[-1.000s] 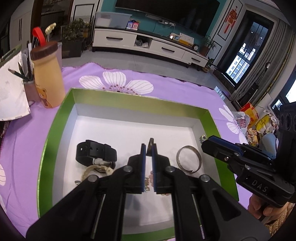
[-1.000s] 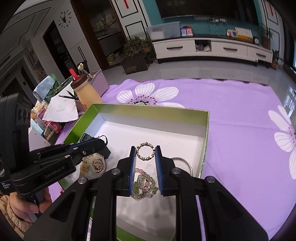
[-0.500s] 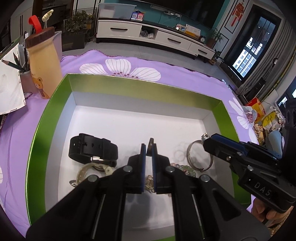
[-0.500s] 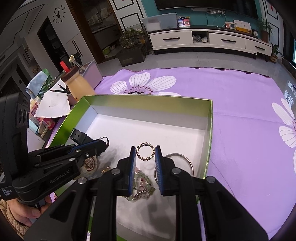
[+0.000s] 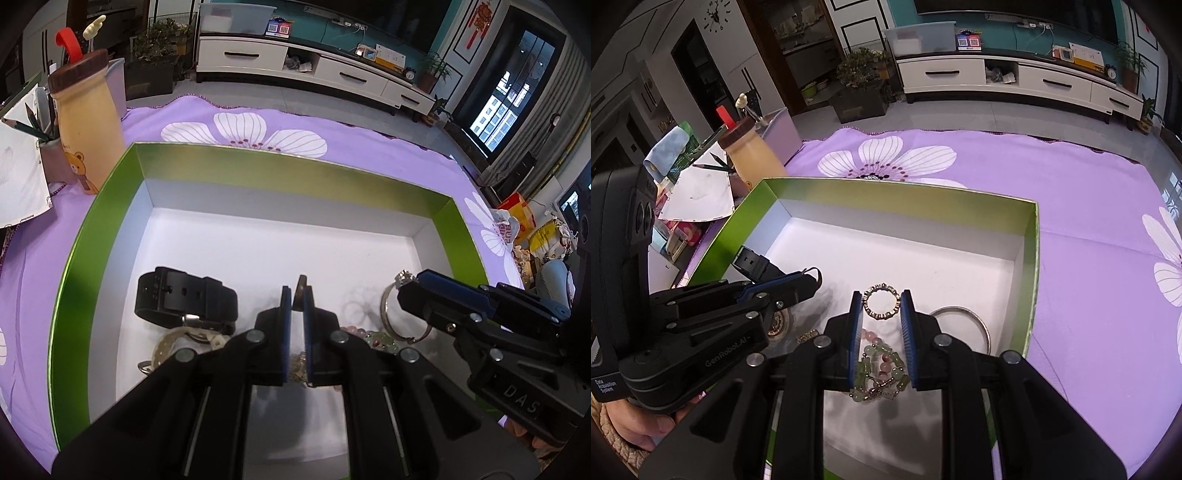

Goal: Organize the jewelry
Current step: 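Drop both rings into the box, beaded ring from the left tool, gold ring from the right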

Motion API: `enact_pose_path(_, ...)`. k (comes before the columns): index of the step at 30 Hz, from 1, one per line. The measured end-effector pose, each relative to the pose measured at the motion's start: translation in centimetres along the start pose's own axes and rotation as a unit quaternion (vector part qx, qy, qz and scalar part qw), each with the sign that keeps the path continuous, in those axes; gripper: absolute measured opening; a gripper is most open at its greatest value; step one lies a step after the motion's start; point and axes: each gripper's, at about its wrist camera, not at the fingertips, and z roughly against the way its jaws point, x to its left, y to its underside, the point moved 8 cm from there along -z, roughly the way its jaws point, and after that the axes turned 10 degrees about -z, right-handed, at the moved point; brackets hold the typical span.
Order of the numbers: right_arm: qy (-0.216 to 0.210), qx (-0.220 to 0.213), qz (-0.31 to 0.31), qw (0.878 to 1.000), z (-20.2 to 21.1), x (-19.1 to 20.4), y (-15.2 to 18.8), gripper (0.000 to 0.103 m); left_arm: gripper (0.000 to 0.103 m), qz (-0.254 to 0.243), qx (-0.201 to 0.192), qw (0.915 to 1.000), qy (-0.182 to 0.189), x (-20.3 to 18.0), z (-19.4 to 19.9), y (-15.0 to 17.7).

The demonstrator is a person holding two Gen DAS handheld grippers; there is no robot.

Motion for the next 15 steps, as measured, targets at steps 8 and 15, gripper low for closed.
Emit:
enact_pose_path(8,0.004,0.007,0.002,1.0,-0.41,0.05,0.09,0.02,0.006,-0.003,0.004,1.0,0.003,-0.17,-0.35,-0.02)
enact_pose_path(15,0.007,0.016,0.005,1.0,-0.66,0.12,0.11,0.02,0.006,-0.003,0.008,1.0,0.003,-0.2,-0.4,0.12)
